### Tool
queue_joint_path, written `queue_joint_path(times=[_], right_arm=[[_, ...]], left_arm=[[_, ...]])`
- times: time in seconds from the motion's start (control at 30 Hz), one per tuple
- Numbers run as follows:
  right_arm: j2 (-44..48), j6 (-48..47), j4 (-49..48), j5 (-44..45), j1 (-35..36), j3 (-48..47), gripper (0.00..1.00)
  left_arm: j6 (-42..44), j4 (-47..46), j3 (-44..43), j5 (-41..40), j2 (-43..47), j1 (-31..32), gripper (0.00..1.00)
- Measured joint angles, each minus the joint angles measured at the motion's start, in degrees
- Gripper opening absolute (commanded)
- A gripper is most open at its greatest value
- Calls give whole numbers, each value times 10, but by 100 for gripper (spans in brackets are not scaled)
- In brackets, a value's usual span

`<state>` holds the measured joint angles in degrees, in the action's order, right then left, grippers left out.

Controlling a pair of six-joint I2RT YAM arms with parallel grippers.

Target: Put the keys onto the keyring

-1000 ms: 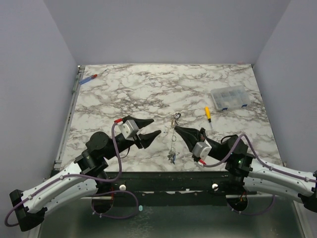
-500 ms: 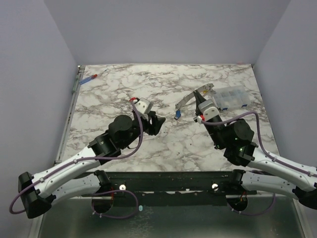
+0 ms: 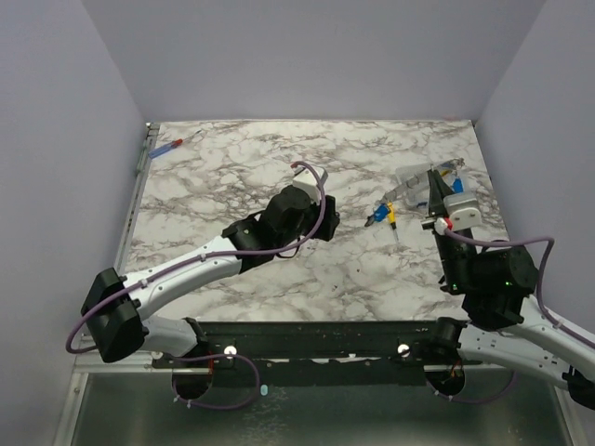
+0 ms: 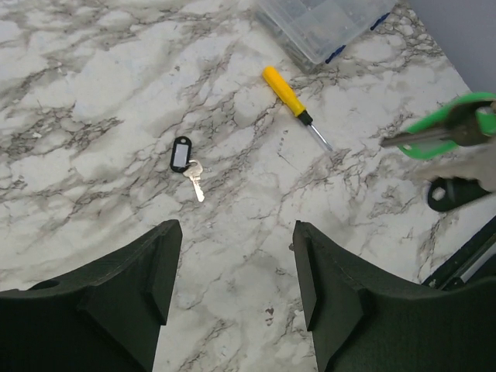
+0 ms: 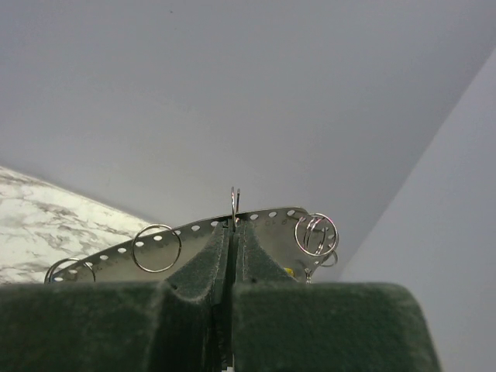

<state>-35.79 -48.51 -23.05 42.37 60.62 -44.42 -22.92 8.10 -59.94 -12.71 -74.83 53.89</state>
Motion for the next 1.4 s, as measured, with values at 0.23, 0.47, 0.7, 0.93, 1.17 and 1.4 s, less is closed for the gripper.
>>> queue_joint_path(times=[0.23,0.47,0.7,0.93,1.17,1.4], right_arm=[[61,2,50,25,0,5,1],[101,33,125,35,0,6,0],[121,82,205,34,0,5,1],[137,113,266,31,0,5,0],[148,132,295,29,0,4,1],[153,145,309,21,0,4,1]], left_arm=[[-100,-15,-30,-26,-76,-27,59],[-216,41,-110,-89,-197,-48,55],[-329,117,-219,-125,-312,-48,54],[-396,169,-281,-138,-398,-48,54],[-473,220,-300,-162,-428,-49,52],[-519,243,-331,-164,-459,-49,49]])
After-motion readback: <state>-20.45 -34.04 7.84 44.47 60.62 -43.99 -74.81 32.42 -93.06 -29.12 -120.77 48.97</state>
